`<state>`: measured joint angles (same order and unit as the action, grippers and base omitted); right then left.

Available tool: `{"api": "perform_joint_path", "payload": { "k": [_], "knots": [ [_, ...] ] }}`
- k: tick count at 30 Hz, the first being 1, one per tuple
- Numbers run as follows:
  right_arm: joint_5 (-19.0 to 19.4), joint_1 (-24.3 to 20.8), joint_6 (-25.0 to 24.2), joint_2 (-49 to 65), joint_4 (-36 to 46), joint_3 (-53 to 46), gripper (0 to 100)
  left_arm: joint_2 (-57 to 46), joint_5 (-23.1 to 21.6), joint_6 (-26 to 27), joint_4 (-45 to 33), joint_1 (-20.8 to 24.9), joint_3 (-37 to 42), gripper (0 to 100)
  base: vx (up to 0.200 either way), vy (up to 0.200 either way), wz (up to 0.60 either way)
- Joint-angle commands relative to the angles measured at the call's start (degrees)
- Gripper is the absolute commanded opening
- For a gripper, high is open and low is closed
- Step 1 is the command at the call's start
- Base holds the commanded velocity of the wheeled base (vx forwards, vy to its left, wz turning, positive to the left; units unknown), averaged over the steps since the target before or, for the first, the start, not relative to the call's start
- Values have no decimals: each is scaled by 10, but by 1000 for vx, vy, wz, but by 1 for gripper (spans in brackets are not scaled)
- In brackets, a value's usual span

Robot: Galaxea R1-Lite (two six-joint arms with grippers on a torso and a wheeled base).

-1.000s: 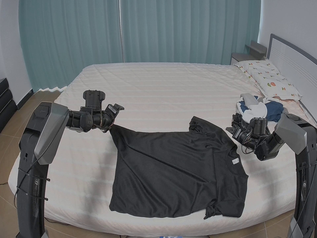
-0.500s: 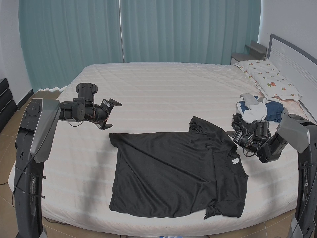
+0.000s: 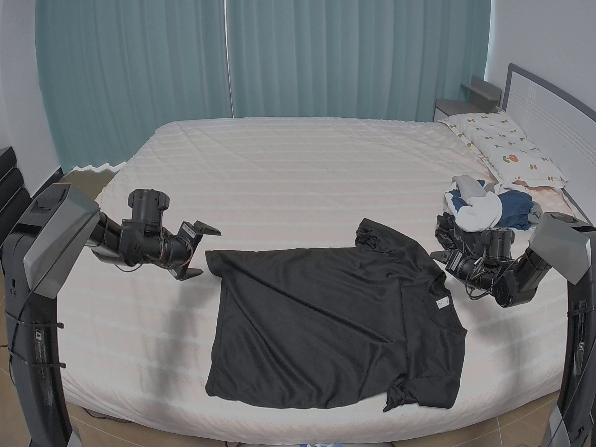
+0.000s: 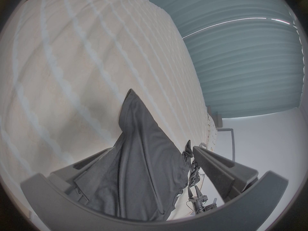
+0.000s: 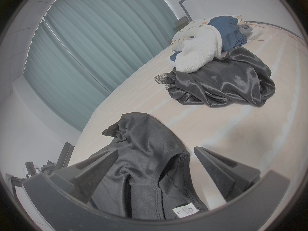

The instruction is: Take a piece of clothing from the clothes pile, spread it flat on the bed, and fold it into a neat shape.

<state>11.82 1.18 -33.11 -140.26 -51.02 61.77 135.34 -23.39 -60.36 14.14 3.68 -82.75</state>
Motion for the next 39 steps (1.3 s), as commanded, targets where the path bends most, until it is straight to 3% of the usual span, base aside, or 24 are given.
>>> {"api": "perform_joint_path", "payload": {
  "k": [1, 5, 14, 15, 26, 29, 39],
  "knots": [
    [7, 0, 2, -41, 52, 57, 100, -77, -2, -76, 257, -2, 252, 100, 0, 0, 0],
    [6, -1, 2, -63, 76, 102, 100, -71, 2, -141, 359, -3, 290, 100, 0, 0, 0],
    [6, -10, -3, -121, 128, 203, 100, -73, 5, -141, 404, -2, 327, 100, 0, 0, 0],
    [6, -14, -6, -127, 130, 213, 0, -72, 5, -141, 404, -2, 327, 100, 0, 0, 0],
    [-12, -25, -29, -139, 143, 266, 0, -71, 22, -140, 404, 0, 328, 100, 0, 0, 0],
    [-22, -10, -64, -135, 143, 289, 0, -71, 23, -140, 404, 0, 329, 100, 0, 0, 0],
    [-49, 23, -67, -141, 109, 300, 0, -70, 27, -139, 404, 1, 329, 100, 0, 0, 0]
  ]
}}
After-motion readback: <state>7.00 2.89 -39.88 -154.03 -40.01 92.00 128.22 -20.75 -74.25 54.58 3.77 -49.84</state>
